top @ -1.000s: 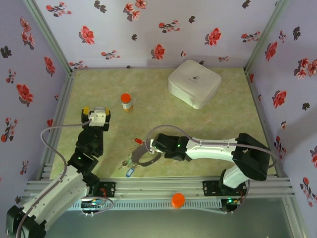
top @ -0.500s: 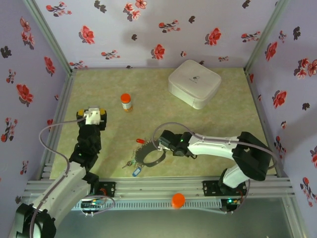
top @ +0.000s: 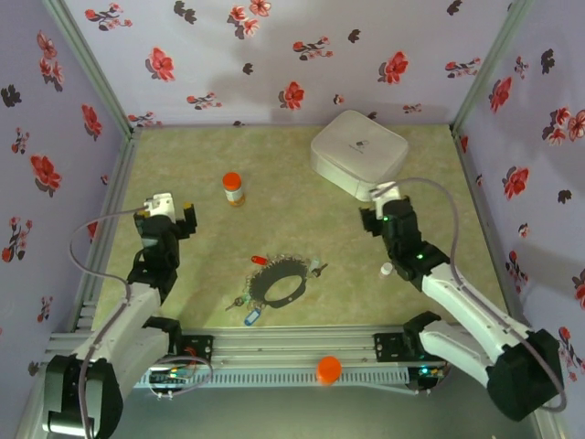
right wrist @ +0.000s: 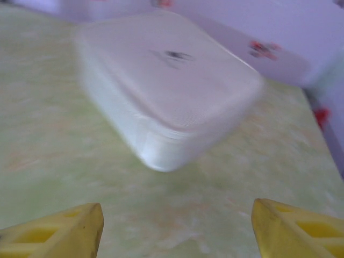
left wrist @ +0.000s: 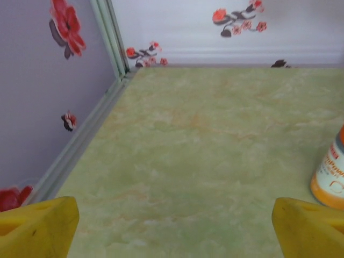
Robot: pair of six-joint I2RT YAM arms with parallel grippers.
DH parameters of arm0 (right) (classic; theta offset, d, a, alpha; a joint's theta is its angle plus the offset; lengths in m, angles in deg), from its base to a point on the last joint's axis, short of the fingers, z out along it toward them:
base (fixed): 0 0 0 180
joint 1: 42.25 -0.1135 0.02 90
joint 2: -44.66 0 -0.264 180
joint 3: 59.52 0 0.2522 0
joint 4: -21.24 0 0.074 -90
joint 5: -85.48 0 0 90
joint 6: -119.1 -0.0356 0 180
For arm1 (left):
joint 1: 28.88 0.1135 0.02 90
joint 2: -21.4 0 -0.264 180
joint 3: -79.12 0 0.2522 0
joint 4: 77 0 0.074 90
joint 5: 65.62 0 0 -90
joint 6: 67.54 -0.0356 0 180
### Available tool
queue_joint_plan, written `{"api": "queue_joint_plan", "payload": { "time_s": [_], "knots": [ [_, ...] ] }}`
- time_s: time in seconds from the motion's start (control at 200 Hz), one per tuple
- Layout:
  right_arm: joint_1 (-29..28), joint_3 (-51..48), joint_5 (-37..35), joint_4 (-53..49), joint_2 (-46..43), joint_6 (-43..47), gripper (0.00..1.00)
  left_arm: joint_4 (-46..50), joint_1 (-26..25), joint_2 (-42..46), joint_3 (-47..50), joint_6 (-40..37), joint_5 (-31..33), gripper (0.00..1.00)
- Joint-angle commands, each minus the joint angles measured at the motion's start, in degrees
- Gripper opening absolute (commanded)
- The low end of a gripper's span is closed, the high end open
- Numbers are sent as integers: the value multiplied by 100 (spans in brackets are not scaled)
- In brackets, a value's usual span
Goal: Put the keys on the keyring
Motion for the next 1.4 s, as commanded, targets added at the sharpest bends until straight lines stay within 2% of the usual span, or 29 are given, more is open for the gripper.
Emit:
{"api": "queue_joint_plan", "payload": {
  "time_s": [0.0, 0.21, 0.31, 0.36, 0.47, 0.505, 0.54, 0.595, 0.66, 0.715, 0.77, 0.85, 0.945, 1.17, 1.3, 1.395],
  "knots": [
    [775, -794, -94, 1798, 283, -738, 73, -466, 185, -251, 93, 198, -246, 93],
    [1482, -1559, 97, 4442, 1696, -625, 75, -1723, 578, -1277, 300, 220, -337, 93],
    [1618, -1623, 467, 5552, 2642, -344, 76, -2933, 743, -1980, 629, 161, -382, 93],
    [1745, -1558, 694, 5702, 3004, -411, 77, -3497, 885, -2356, 673, 258, -495, 93],
    [1934, -1555, 938, 6633, 3816, -510, 78, -3887, 1053, -2864, 516, 80, -910, 94],
    [1971, -1482, 1010, 6380, 3748, -544, 78, -4014, 1130, -3111, 504, 122, -1123, 94],
    [2024, -1338, 1125, 5684, 3495, -584, 78, -4337, 1174, -3450, 549, 156, -1200, 95],
    [2099, -1178, 1224, 5368, 3477, -666, 78, -5360, 1192, -4083, 650, 91, -1208, 97],
    [2168, -1103, 1281, 5407, 3594, -743, 77, -4359, 1209, -3711, 444, 252, -1108, 99],
    [2215, -993, 1248, 5029, 3508, -812, 76, -4559, 1205, -3916, 374, 145, -1127, 100],
    [2225, -974, 1132, 5098, 3573, -872, 76, -4235, 1192, -3829, 368, 144, -1195, 100],
    [2251, -893, 1039, 4913, 3550, -949, 76, -4694, 1128, -3845, 552, 70, -1144, 100],
    [2295, -875, 1065, 4871, 3552, -990, 77, -6034, 1115, -4016, 1158, 76, -1230, 100],
    [2304, -871, 1075, 4882, 3561, -993, 78, -5950, 1115, -3986, 1135, 70, -1173, 100],
    [2304, -868, 1066, 4878, 3563, -990, 78, -5942, 1117, -4009, 1106, -70, -1622, 100],
    [2304, -866, 1064, 4882, 3558, -990, 79, -5897, 1121, -4039, 1028, -88, -1619, 100]
  ]
}}
